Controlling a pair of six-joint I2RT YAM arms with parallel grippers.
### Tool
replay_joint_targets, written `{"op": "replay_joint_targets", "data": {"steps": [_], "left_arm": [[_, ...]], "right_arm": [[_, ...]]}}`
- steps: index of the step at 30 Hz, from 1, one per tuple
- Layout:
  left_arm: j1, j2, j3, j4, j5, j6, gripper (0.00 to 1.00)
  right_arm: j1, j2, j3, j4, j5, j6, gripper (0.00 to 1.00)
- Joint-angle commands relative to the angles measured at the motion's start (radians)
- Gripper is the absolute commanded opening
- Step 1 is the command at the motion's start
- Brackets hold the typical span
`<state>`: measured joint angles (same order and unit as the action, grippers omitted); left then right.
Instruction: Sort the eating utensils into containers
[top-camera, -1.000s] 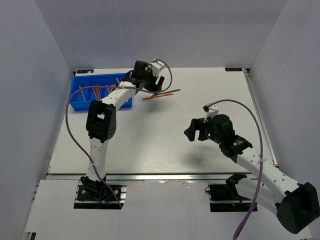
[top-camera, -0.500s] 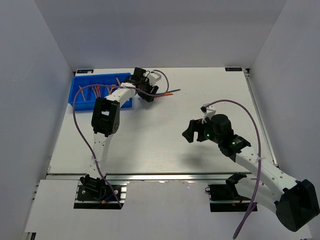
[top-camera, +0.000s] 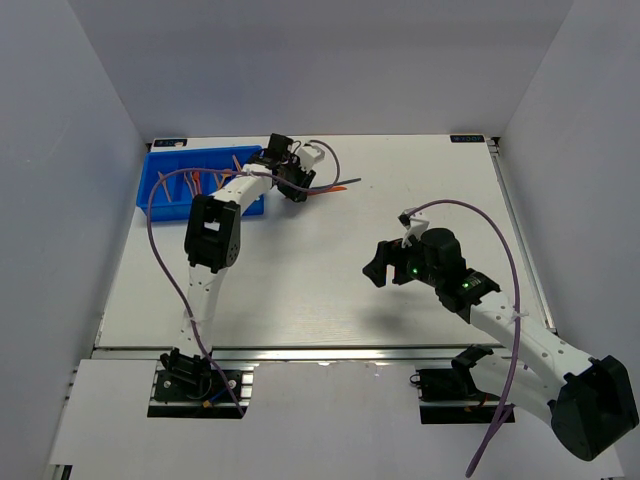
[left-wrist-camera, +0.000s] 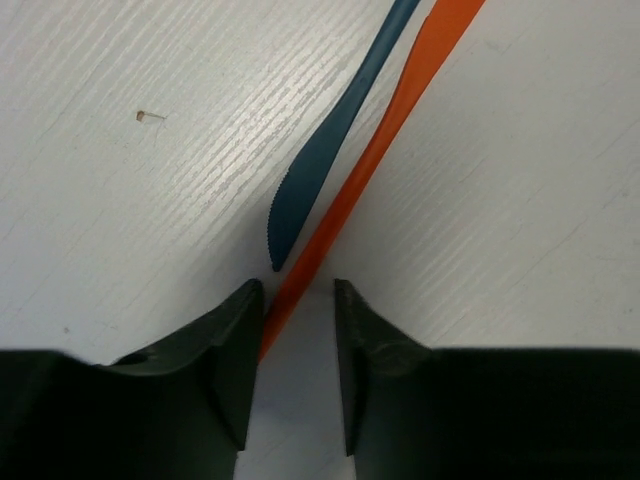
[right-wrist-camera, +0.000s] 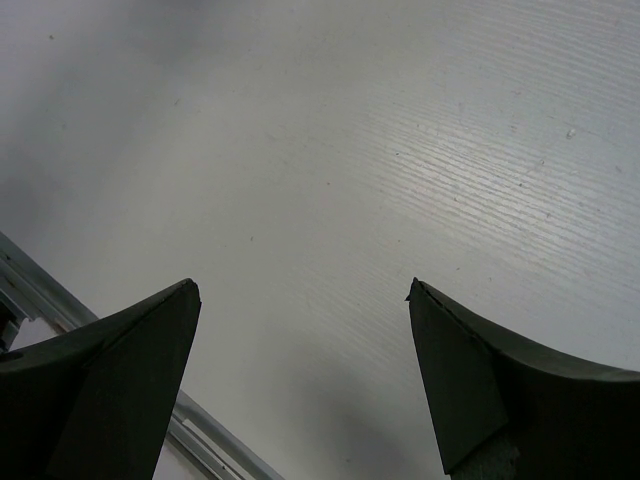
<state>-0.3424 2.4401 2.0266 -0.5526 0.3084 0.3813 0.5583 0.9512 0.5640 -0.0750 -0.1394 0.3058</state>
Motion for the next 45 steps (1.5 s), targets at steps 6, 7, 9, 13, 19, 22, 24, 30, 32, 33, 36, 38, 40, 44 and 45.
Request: {"op": "replay_joint_targets", "data": {"steps": [6, 7, 9, 13, 19, 22, 24, 30, 32, 33, 36, 38, 40, 44, 45], "left_arm": [[-0.033, 0.014, -0.02, -0.142, -0.037, 0.018, 0.26], [-0.05, 0.002, -0.061, -0.141, -0.049, 0.018, 0.24], [-0.073, -0.051, -0.115, -0.121, -0.058, 0.005, 0.21], [-0.128, -0.179, -0.323, -0.044, -0.078, -0.016, 0.0], [-0.179, -0.324, -0.384, 0.02, -0.08, -0.092, 0.0], [-0.178, -0.479, -0.48, 0.193, -0.202, -0.22, 0.0], [-0.165, -0.559, -0.568, 0.344, -0.311, -0.33, 0.0], [0.043, -0.711, -0.578, 0.376, -0.442, -0.622, 0.0], [0.1, -0.742, -0.6, 0.388, -0.488, -0.637, 0.0], [0.103, -0.751, -0.611, 0.393, -0.474, -0.618, 0.0], [0.092, -0.669, -0.522, 0.338, -0.239, -0.605, 0.0], [0.003, -0.618, -0.464, 0.225, -0.25, -0.57, 0.14], [-0.067, -0.583, -0.431, 0.174, -0.278, -0.504, 0.32], [-0.145, -0.538, -0.401, 0.119, -0.146, -0.513, 0.76], [-0.158, -0.517, -0.378, 0.087, -0.143, -0.487, 0.79]], "right_arm": [[-0.003, -0.02, -0.001, 0.04, -0.034, -0.02, 0.89], [-0.003, -0.025, -0.001, 0.04, -0.037, -0.02, 0.89], [-0.003, -0.032, -0.001, 0.037, -0.037, -0.023, 0.89], [-0.003, -0.049, -0.003, 0.029, -0.032, -0.03, 0.89], [-0.003, -0.06, -0.004, 0.027, -0.037, -0.027, 0.89], [-0.003, -0.063, -0.004, 0.027, -0.034, -0.027, 0.89], [-0.003, -0.063, -0.003, 0.026, -0.031, -0.028, 0.89], [-0.003, -0.063, -0.004, 0.023, -0.028, -0.028, 0.89], [-0.003, -0.063, -0.004, 0.023, -0.028, -0.028, 0.89], [-0.003, -0.062, -0.004, 0.023, -0.022, -0.028, 0.89], [-0.003, -0.052, -0.004, 0.026, -0.025, -0.028, 0.89], [-0.003, -0.037, -0.001, 0.021, -0.014, -0.024, 0.89], [-0.003, -0.026, 0.007, 0.012, 0.001, -0.02, 0.89], [-0.003, -0.02, 0.013, -0.025, 0.116, 0.003, 0.89], [-0.003, -0.025, 0.013, -0.029, 0.132, 0.009, 0.89]]}}
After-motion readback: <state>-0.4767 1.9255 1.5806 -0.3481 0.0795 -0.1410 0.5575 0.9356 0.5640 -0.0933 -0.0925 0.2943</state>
